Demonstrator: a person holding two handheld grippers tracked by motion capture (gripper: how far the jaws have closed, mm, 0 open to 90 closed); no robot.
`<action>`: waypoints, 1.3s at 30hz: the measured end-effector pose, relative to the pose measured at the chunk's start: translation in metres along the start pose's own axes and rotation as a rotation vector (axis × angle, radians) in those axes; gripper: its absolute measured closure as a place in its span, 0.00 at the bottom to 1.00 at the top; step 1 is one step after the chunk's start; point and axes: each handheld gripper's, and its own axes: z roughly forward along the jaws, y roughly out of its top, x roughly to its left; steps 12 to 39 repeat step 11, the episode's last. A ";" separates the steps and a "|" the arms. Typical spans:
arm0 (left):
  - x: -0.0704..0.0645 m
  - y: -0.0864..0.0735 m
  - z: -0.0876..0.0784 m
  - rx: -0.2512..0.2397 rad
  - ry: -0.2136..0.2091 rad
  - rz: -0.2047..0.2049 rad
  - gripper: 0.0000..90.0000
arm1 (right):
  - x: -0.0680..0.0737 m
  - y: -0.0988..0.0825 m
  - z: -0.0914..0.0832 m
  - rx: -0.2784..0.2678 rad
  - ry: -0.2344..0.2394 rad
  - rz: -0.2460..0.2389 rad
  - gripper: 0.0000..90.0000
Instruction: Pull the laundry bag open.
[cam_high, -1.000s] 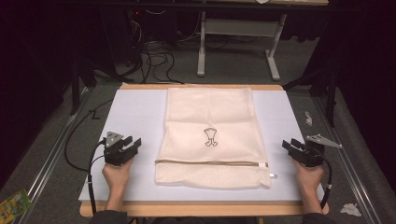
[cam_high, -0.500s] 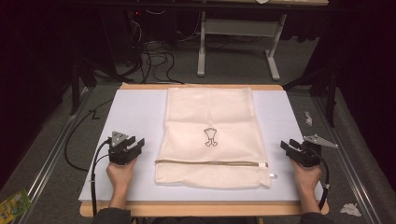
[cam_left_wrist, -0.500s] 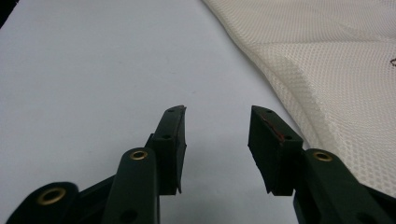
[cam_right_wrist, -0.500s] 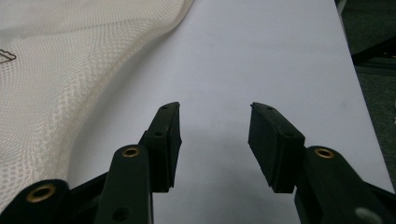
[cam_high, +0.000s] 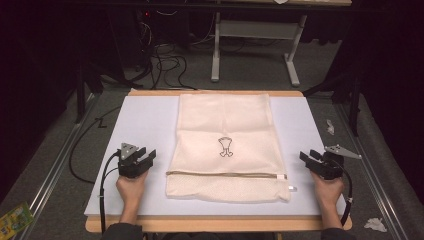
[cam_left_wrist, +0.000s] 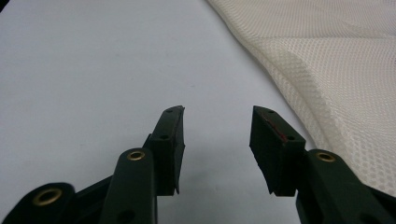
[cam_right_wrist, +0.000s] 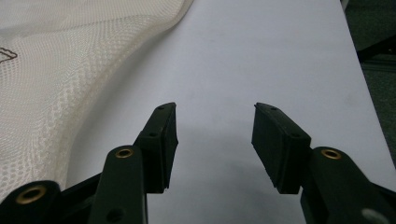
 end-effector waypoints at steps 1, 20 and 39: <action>-0.001 0.000 0.000 -0.003 0.001 0.005 0.60 | 0.000 0.000 0.000 -0.003 0.001 -0.006 0.56; -0.003 0.000 -0.001 -0.002 0.003 0.027 0.58 | 0.002 -0.001 -0.001 -0.012 0.007 -0.019 0.56; -0.003 0.000 -0.001 -0.002 0.003 0.027 0.58 | 0.002 -0.001 -0.001 -0.012 0.007 -0.019 0.56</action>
